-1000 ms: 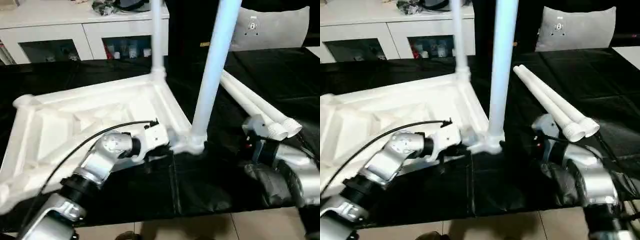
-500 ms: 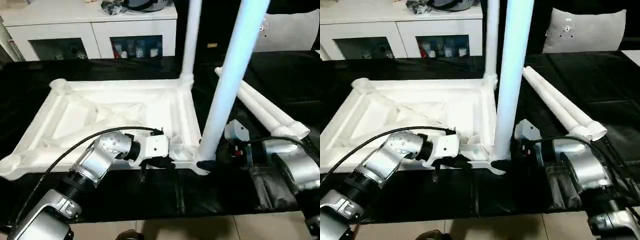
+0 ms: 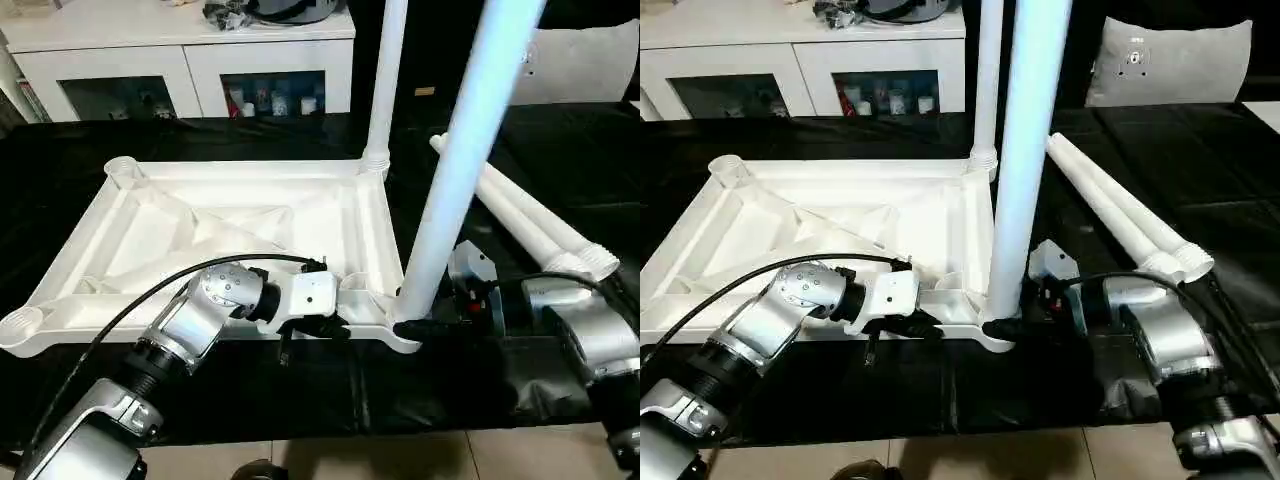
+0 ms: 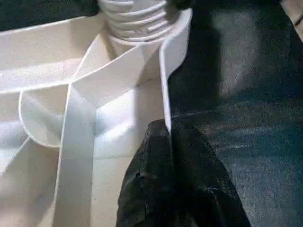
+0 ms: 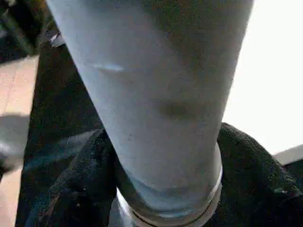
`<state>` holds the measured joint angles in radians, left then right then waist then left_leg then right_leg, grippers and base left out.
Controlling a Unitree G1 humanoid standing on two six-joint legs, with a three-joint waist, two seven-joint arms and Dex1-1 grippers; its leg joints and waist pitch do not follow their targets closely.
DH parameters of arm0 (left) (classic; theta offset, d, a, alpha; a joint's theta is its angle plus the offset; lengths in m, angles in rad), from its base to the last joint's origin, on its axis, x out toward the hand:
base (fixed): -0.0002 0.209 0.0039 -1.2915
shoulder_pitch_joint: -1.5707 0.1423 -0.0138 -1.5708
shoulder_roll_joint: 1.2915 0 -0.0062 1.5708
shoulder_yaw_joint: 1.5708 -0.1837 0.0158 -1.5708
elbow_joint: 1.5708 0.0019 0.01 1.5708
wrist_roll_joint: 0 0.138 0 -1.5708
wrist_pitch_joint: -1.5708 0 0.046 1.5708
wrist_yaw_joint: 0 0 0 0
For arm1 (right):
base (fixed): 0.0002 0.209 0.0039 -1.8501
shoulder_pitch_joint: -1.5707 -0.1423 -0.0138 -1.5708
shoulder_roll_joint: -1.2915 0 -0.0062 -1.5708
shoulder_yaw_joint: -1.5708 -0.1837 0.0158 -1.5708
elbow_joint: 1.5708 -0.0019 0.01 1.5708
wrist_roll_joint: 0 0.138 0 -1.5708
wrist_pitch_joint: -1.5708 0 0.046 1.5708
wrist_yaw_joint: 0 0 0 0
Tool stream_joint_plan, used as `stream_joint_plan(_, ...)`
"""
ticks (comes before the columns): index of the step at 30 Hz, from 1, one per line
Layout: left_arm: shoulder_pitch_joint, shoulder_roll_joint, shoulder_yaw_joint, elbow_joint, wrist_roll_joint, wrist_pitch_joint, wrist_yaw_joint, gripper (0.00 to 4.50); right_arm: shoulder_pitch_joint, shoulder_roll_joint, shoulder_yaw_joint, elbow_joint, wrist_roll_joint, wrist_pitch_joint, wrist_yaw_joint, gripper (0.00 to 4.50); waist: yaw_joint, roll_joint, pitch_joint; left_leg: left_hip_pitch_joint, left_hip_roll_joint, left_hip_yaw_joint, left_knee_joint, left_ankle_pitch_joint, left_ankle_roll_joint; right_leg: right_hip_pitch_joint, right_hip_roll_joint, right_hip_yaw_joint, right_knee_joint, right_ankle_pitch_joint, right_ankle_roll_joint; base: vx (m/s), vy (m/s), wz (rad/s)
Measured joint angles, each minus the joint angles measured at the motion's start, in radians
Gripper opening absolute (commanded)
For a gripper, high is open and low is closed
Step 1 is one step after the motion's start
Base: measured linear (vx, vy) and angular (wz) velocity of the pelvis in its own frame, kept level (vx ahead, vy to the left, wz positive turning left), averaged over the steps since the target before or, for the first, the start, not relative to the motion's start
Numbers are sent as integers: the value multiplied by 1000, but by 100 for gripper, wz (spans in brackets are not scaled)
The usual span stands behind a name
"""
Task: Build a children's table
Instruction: Rotate leg to tighten
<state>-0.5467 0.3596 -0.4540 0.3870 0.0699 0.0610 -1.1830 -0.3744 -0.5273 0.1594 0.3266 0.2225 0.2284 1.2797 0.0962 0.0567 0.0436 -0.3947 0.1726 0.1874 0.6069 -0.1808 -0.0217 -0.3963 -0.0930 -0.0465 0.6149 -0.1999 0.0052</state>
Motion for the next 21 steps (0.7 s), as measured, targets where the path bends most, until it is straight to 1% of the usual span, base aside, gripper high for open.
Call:
stream_joint_plan(1,0,-2,6,1,1,17,8,0,5,9,-2,-5,-1,7,-25,270,-4,0,0,3,0,1,0,-2,-3,2,0,1,0,1,-1,0,0,0)
stream_joint_plan(2,0,-16,15,4,4,56,33,0,18,29,-10,-15,-6,25,-78,270,-8,0,0,10,0,2,-1,-3,-5,8,0,1,-1,1,-2,0,0,0)
stream_joint_plan(4,-1,-54,45,19,17,139,104,0,22,92,-41,-19,-32,70,-210,270,-17,-2,1,23,0,4,-3,-3,-5,17,0,3,-3,-2,4,-34,5,-3)
stream_joint_plan(5,-4,-70,56,24,26,177,142,0,21,129,-57,-19,-41,94,-288,269,-33,-3,3,28,-1,4,-3,-3,-5,18,-1,4,-5,-4,6,-68,9,-6)
stream_joint_plan(7,-3,-107,69,26,35,229,208,0,20,185,-86,-16,-55,127,-411,269,-48,-4,3,30,-1,3,-4,-3,-6,17,-1,2,-12,-5,7,-81,24,-8)
stream_joint_plan(8,-3,-148,86,29,56,273,283,0,3,255,-117,2,-84,143,-541,269,-66,-3,4,30,-1,2,-6,-3,-6,18,-1,-1,-19,-5,7,-78,30,-7)
stream_joint_plan(9,-4,-173,92,29,64,297,326,0,-14,287,-124,11,-105,149,-615,269,-80,0,6,28,-1,-2,-6,-3,-6,19,-2,-7,-28,-5,7,-73,48,-14)
stream_joint_plan(10,-4,-195,96,29,65,319,362,0,-28,310,-129,23,-115,155,-676,269,-93,7,8,27,-2,-9,-6,-3,-6,25,-4,-19,-41,-5,7,-47,76,-17)
stream_joint_plan(11,-4,-225,103,31,67,343,407,0,-42,343,-144,41,-122,157,-751,269,-107,11,11,27,-1,-15,-9,-3,-6,33,-4,-27,-55,-6,7,-47,76,-17)
stream_joint_plan(12,-4,-244,106,33,69,355,438,0,-55,362,-153,56,-129,152,-797,269,-117,12,14,26,-2,-17,-10,-3,-5,36,-5,-30,-59,-8,4,-25,74,-14)
stream_joint_plan(13,-5,-259,106,34,74,359,462,0,-65,371,-156,68,-135,149,-828,269,-121,13,16,25,-2,-18,-10,-3,-5,36,-6,-32,-60,-10,0,0,0,0)
stream_joint_plan(14,-6,-272,106,34,76,363,483,0,-67,375,-162,74,-135,143,-843,304,-123,12,18,26,-3,-17,-10,-4,-5,35,-10,-37,-61,-12,-3,0,0,0)
stream_joint_plan(15,-6,-277,106,34,79,367,493,0,-67,381,-168,78,-135,137,-853,325,-124,12,21,28,-4,-17,-12,-4,-5,31,-16,-45,-62,-12,-3,-57,18,2)
stream_joint_plan(16,-6,-280,106,34,81,369,499,0,-67,390,-174,79,-136,133,-861,339,-125,12,23,29,-5,-16,-13,-4,-5,32,-20,-54,-65,-12,-2,-50,0,-1)
stream_joint_plan(17,-6,-280,108,34,83,371,500,0,-67,399,-180,78,-133,130,-862,341,-128,18,26,29,-2,-19,-18,-4,-5,37,-24,-73,-76,-12,-2,-50,0,-1)
stream_joint_plan(18,-7,-280,110,33,85,373,502,0,-67,406,-186,77,-132,129,-862,356,-129,22,28,29,0,-20,-22,-4,-5,44,-31,-87,-84,-13,-2,0,0,0)
stream_joint_plan(19,-8,-278,110,31,88,374,504,0,-65,408,-187,74,-132,126,-861,356,-123,24,31,26,0,-19,-31,-4,-5,50,-34,-89,-69,-21,-1,-68,-12,4)
stream_joint_plan(20,-11,-274,104,29,92,373,505,0,-50,405,-188,64,-132,114,-855,367,-111,16,34,29,-1,-8,-35,-4,-6,41,-32,-72,-20,-61,-8,-68,-12,4)
stream_joint_plan(21,-11,-272,97,27,94,373,504,0,-41,402,-188,60,-132,109,-852,386,-98,-9,34,50,-6,21,-40,-4,-6,23,-33,-42,-2,-73,-18,-19,-85,20)
